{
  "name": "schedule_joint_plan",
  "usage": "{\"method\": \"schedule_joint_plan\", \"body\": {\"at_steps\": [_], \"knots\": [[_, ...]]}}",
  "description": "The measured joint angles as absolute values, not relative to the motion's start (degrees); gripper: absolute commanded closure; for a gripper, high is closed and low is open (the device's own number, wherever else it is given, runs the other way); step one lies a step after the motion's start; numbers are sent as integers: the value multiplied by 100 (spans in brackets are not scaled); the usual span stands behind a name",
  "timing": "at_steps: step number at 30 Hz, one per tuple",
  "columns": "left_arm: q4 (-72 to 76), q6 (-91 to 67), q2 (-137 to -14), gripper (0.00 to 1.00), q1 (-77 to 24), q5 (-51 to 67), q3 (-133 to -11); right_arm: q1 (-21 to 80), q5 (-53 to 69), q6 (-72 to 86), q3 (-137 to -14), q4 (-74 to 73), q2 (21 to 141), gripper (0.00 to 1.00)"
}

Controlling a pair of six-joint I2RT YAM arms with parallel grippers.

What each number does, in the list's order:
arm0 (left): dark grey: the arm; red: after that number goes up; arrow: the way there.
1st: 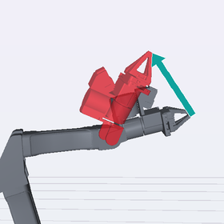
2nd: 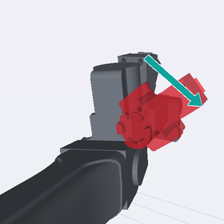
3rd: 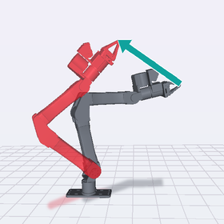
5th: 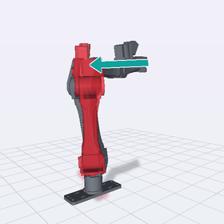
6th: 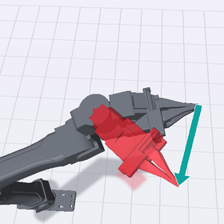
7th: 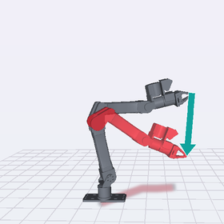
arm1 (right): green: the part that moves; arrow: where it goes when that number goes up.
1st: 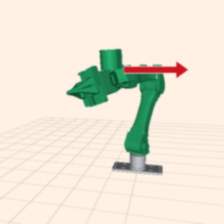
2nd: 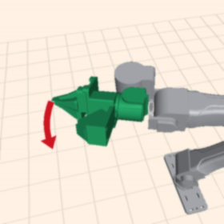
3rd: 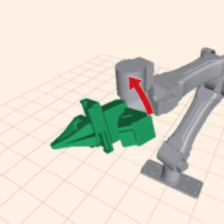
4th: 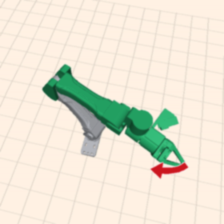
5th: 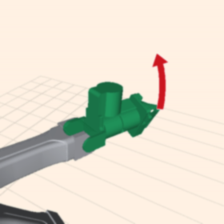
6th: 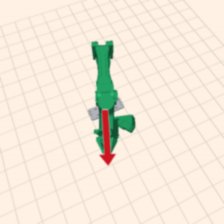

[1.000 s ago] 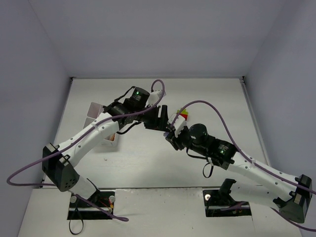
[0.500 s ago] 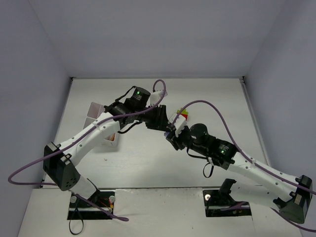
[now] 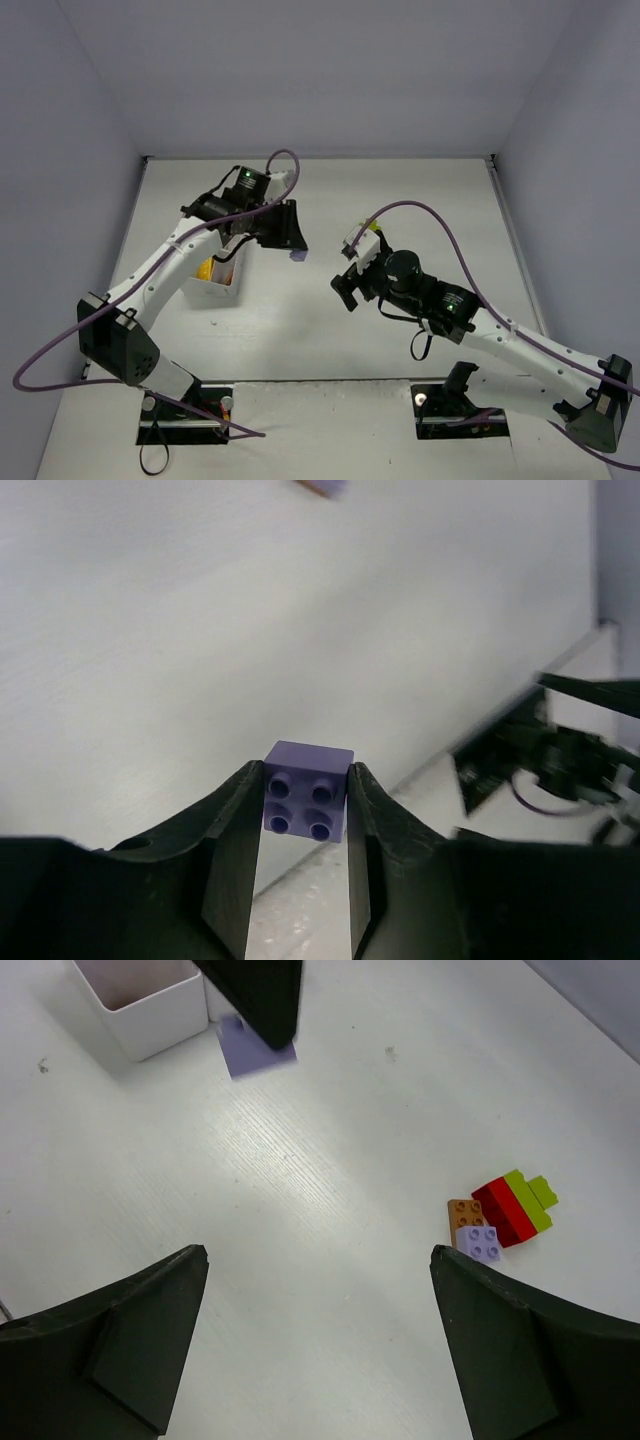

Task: Sort the legos into containers by color

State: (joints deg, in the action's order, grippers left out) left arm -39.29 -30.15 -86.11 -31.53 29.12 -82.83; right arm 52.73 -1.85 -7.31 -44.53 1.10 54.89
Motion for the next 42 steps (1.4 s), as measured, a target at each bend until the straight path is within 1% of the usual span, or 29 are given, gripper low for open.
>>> {"method": "schedule_joint_plan", "body": {"at_steps": [4,7,8,11,14,16,25,33,36,38,42], "knots": [[-4473,-2569,-8510,96,-2644,1533,-8405,5229,-268,-646,-4410,110,5489,10],[-4615,-2307,-8475,96,-2340,456,-8493,5205,-336,-558,-4348,104,5489,10],[-4626,-2220,-8473,93,-2248,71,-8501,5203,-364,-532,-4335,106,5487,10],[-4626,-1990,-8499,89,-2005,-788,-8501,5203,-412,-436,-4272,106,5433,10],[-4617,-1841,-8646,89,-1811,-1258,-8569,5194,-438,-386,-4226,104,5371,10],[-4578,-1756,-8851,87,-1704,-1474,-8654,5179,-471,-344,-4219,102,5360,10],[-4477,-1546,-9754,74,-1579,-1973,-8768,5116,-582,-301,-4217,49,5360,10],[-4438,-1459,-9880,69,-1498,-2134,-8790,5030,-609,-298,-4156,-69,5360,10],[-4427,-1424,-9891,66,-1492,-2154,-8799,4974,-622,-298,-4150,-69,5360,10],[-4427,-1409,-9913,61,-1492,-2156,-8799,4932,-622,-298,-4145,-69,5363,10],[-4423,-1387,-9966,57,-1492,-2156,-8799,4842,-622,-298,-4136,-69,5378,10]]}}
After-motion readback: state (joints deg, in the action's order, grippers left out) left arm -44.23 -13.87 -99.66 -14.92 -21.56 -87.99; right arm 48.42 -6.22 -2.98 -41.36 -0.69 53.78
